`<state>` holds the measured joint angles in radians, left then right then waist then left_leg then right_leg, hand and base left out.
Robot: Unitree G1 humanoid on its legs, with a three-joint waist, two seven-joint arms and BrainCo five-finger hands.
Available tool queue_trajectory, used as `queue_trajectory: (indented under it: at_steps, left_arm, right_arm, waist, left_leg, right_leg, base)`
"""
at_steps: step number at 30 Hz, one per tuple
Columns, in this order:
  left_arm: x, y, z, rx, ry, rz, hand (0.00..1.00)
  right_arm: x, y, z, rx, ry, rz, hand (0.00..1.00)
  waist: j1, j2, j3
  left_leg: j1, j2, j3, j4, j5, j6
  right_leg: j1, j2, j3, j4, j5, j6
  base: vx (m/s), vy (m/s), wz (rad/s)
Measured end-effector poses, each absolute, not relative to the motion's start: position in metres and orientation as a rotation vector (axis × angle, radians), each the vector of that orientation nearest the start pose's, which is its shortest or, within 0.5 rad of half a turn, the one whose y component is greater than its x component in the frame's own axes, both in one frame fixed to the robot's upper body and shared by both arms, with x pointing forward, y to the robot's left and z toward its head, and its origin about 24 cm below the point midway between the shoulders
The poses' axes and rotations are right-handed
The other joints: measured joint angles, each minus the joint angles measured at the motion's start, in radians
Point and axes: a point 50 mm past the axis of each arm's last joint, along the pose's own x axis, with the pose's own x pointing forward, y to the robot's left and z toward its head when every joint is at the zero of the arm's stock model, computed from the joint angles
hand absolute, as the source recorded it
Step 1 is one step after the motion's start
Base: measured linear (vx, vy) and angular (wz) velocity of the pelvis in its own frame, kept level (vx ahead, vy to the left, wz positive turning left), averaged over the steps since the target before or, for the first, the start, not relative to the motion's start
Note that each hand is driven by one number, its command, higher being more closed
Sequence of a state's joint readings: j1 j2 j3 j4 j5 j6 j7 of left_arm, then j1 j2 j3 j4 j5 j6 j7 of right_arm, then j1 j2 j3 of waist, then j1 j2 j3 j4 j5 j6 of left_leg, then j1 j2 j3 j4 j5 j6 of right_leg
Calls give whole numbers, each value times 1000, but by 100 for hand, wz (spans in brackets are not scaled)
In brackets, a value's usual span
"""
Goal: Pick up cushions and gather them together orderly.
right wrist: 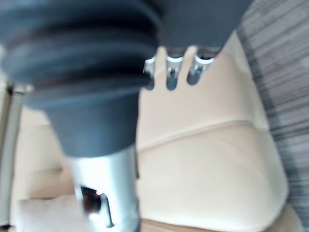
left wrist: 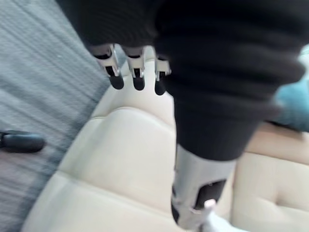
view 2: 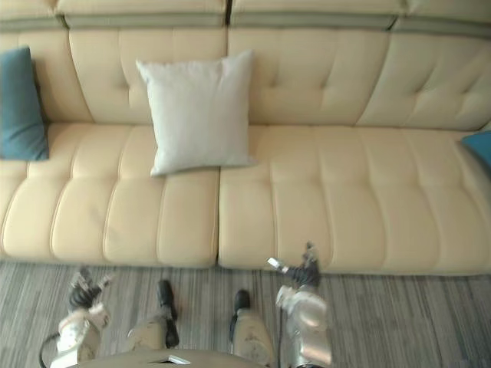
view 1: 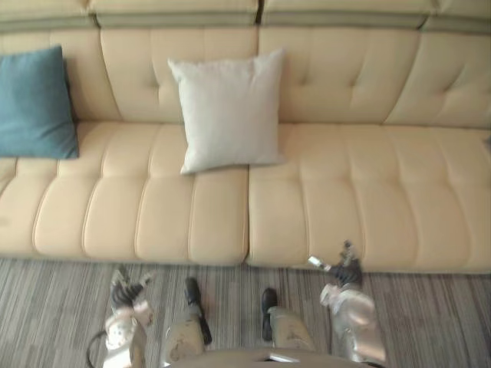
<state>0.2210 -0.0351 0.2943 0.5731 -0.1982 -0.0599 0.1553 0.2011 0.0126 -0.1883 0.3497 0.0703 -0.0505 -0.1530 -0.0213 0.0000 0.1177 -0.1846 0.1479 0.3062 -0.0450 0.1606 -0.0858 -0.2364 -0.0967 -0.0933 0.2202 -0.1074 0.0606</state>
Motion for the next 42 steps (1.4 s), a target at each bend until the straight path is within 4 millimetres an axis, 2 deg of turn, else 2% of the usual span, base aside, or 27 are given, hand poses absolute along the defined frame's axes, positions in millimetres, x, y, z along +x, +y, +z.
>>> queue_trajectory:
  at_steps: [3,7,10,13,14,15,16,17,18,19,20,21,23,24,25,26,27,28,29,30,31,33,35,37,38,39,42]
  left_arm:
    - [100,202,-140,-207,883,548,0]
    - [89,202,-149,-170,962,531,0]
    - [90,201,-150,-168,974,525,0]
    - [95,202,-150,-162,973,526,0]
    - [96,205,-150,-151,970,534,0]
    - [98,208,-149,-143,962,539,0]
    - [100,211,-148,-142,955,548,0]
    - [99,210,-148,-155,955,559,0]
    - [97,205,-149,-171,961,560,0]
    - [98,205,-149,-174,958,563,0]
    - [99,208,-148,-166,952,566,0]
    - [99,211,-147,-159,948,567,0]
    - [94,212,-148,-156,957,575,0]
    - [92,213,-148,-156,962,579,0]
    - [92,217,-147,-165,949,605,0]
    - [94,215,-148,-175,953,603,0]
    - [96,211,-148,-187,953,599,0]
    - [100,202,-150,-203,963,583,0]
    - [101,201,-150,-199,966,575,0]
    - [102,199,-151,-195,969,568,0]
    - [105,195,-152,-194,978,549,0]
    - [103,193,-152,-182,986,530,0]
    - [103,193,-152,-163,986,518,0]
    - [104,194,-152,-156,985,516,0]
    - [105,195,-151,-154,980,517,0]
    - [106,196,-151,-152,979,521,0]
    - [108,196,-151,-137,976,504,0]
  right_arm:
    - [147,-197,-106,51,678,-394,0]
    - [126,-193,-129,43,835,-384,0]
    - [121,-192,-135,42,873,-384,0]
    - [129,-187,-134,51,866,-371,0]
    - [134,-183,-133,54,860,-354,0]
    - [135,-180,-133,61,860,-351,0]
    - [136,-178,-133,65,861,-347,0]
    - [138,-179,-132,64,860,-347,0]
    - [136,-185,-133,49,865,-355,0]
    - [136,-184,-134,45,873,-351,0]
    - [137,-183,-134,47,875,-349,0]
    - [134,-183,-137,47,893,-348,0]
    - [126,-180,-144,39,943,-336,0]
    - [125,-179,-145,33,954,-328,0]
    - [125,-175,-148,29,975,-313,0]
    - [126,-178,-148,20,982,-316,0]
    - [129,-182,-147,10,976,-317,0]
    - [139,-193,-144,-24,956,-329,0]
    - [141,-194,-143,-27,951,-330,0]
    - [142,-195,-142,-31,949,-331,0]
    - [142,-198,-142,-37,948,-336,0]
    - [128,-202,-146,-39,983,-357,0]
    - [125,-206,-146,-43,988,-373,0]
    - [127,-207,-145,-33,978,-384,0]
    - [129,-203,-145,-11,972,-388,0]
    - [127,-205,-145,-1,973,-404,0]
    - [121,-203,-146,35,982,-431,0]
  waist:
    - [3,-11,-26]
    - [14,-22,-37]
    - [14,-24,-37]
    - [28,-34,-30]
    - [36,-46,-19]
    - [35,-62,-10]
    - [42,-74,1]
    - [57,-62,6]
    - [61,-26,6]
    - [56,-20,9]
    - [49,-29,4]
    - [50,-41,-2]
    - [55,-57,-14]
    - [57,-60,-19]
    - [76,-83,-39]
    - [92,-79,-63]
    - [98,-67,-65]
    - [105,-21,-45]
    - [102,-17,-41]
    - [96,-12,-37]
    - [84,7,-20]
    - [76,12,-18]
    - [76,4,-16]
    - [78,-4,-11]
    - [77,-7,-9]
    - [74,-16,3]
    - [57,-21,0]
  left_leg:
    - [62,0,10,-33,1,-5]
    - [115,-6,26,-34,-4,-5]
    - [135,-14,36,-34,-13,-9]
    - [141,-21,76,-33,-18,-6]
    - [155,-26,94,-31,-27,3]
    - [151,-29,105,0,-48,11]
    - [150,-31,103,34,-78,15]
    - [148,-18,88,62,-98,30]
    - [141,14,85,63,-101,51]
    - [129,29,85,86,-106,58]
    - [113,38,76,122,-112,67]
    - [102,39,66,139,-113,67]
    - [90,34,50,144,-99,66]
    - [89,33,48,142,-93,63]
    - [59,13,50,146,-72,46]
    - [20,21,44,136,-48,36]
    - [6,23,29,128,-42,34]
    - [-33,25,-31,108,-13,22]
    - [-39,25,-29,102,-2,19]
    - [-42,26,-28,95,8,15]
    - [-34,40,-31,81,23,12]
    - [25,49,-9,36,39,-3]
    - [31,46,-19,53,6,-27]
    - [29,33,-42,79,-25,-32]
    - [27,25,-57,116,-55,-32]
    - [24,2,-105,187,-124,-35]
    - [28,-30,-140,220,-194,-38]
  right_leg:
    - [67,10,6,-53,24,10]
    - [126,12,28,-93,40,16]
    - [143,7,44,-103,53,22]
    - [133,6,90,-121,89,26]
    - [133,4,110,-128,104,29]
    - [134,0,110,-126,110,19]
    - [137,-4,112,-131,101,-11]
    - [144,-18,32,-129,42,-138]
    - [138,-28,-43,-72,-13,-153]
    - [100,-47,-65,70,-29,-124]
    - [53,-82,-85,309,-62,-92]
    - [47,-110,-85,473,-89,-67]
    - [94,-139,-78,579,-98,-42]
    - [104,-143,-76,573,-88,-30]
    - [127,-136,-49,476,-31,10]
    - [144,-105,-39,356,-88,29]
    - [155,-92,-43,297,-99,31]
    - [223,-53,-56,55,-104,31]
    - [239,-50,-57,1,-103,32]
    - [253,-46,-57,-41,-95,54]
    - [275,-28,-59,-81,-66,59]
    - [288,-19,-33,-87,-59,58]
    - [255,-23,19,-77,-54,55]
    - [219,-25,88,-70,-50,47]
    - [198,-28,133,-61,-46,44]
    - [186,-31,197,-57,-42,38]
    - [150,-30,288,-70,-23,7]
  base:
    - [74,7,-9]
    - [43,13,-14]
    - [8,37,-14]
    - [-39,48,-44]
    - [-71,38,-46]
    - [-79,43,-53]
    - [-112,50,-52]
    - [-96,48,-66]
    - [-122,24,-55]
    - [-115,-27,-19]
    - [-115,-48,19]
    - [-138,-73,34]
    - [-112,-91,31]
    - [-82,-160,5]
    - [-86,-182,-26]
    - [-111,-215,-41]
    - [-170,-160,-79]
    - [-159,-112,-66]
    - [-169,-97,-57]
    - [-137,-53,-9]
    - [-164,-32,-16]
    - [-143,-13,-32]
    - [-116,30,-79]
    - [-115,73,-106]
    - [-88,84,-136]
    - [-78,88,-136]
    - [-48,106,-120]
